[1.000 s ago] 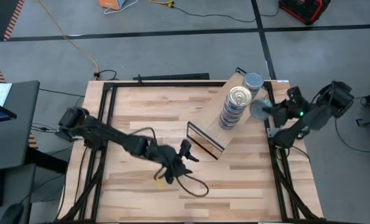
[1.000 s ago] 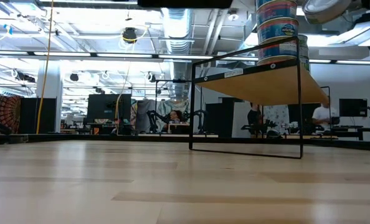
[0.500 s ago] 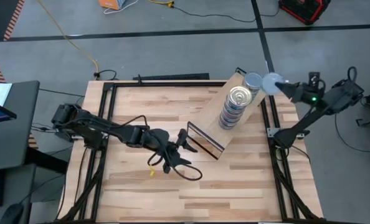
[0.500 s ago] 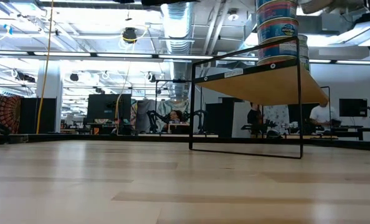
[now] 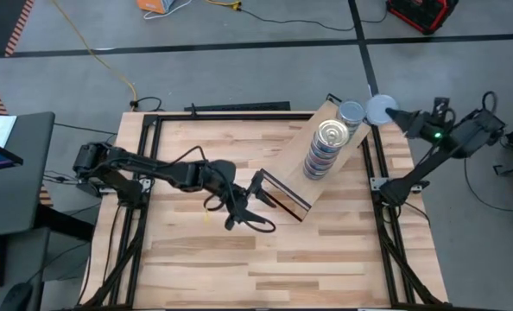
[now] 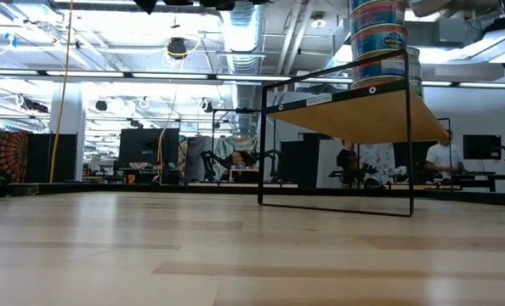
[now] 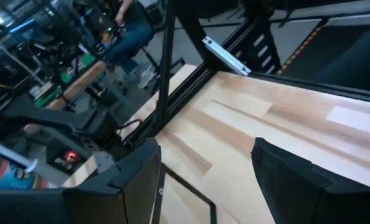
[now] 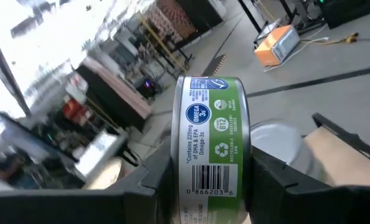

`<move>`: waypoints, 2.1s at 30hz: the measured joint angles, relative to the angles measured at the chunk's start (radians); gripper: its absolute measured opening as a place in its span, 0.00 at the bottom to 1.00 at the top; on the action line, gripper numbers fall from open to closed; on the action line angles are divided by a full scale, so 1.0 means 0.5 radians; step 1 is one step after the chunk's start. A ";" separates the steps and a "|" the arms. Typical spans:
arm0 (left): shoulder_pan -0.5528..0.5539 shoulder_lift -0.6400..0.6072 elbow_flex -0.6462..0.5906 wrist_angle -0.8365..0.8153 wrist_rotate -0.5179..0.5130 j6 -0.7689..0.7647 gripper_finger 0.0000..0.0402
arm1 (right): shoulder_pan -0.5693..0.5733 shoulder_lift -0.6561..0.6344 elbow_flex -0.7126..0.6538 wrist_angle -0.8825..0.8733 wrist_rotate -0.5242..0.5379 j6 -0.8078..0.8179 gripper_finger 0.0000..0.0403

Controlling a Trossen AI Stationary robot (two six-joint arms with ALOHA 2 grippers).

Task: Stack canned seafood by type on shelf
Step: Stack the green tuna can on the shelf

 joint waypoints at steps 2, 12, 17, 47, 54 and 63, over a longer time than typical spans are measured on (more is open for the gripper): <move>0.009 0.000 0.000 -0.002 0.034 0.000 0.60 | 0.033 0.081 -0.004 -0.002 0.001 0.000 0.41; -0.004 0.001 0.000 0.064 0.125 0.019 0.60 | -0.061 0.171 -0.127 0.042 0.041 0.113 0.41; -0.003 0.001 0.000 0.069 0.127 0.034 0.60 | -0.148 0.262 -0.196 0.233 -0.039 -0.022 0.41; -0.003 0.001 0.001 -0.033 0.112 -0.026 0.60 | -2.072 0.464 -0.198 0.957 -1.745 -1.155 0.41; -0.003 0.001 0.001 -0.071 0.081 -0.042 0.60 | -2.401 0.459 -0.198 0.943 -2.085 -1.190 0.41; -0.004 0.001 0.001 -0.071 0.064 -0.094 0.60 | -2.680 0.501 -0.198 0.896 -2.452 -1.090 0.42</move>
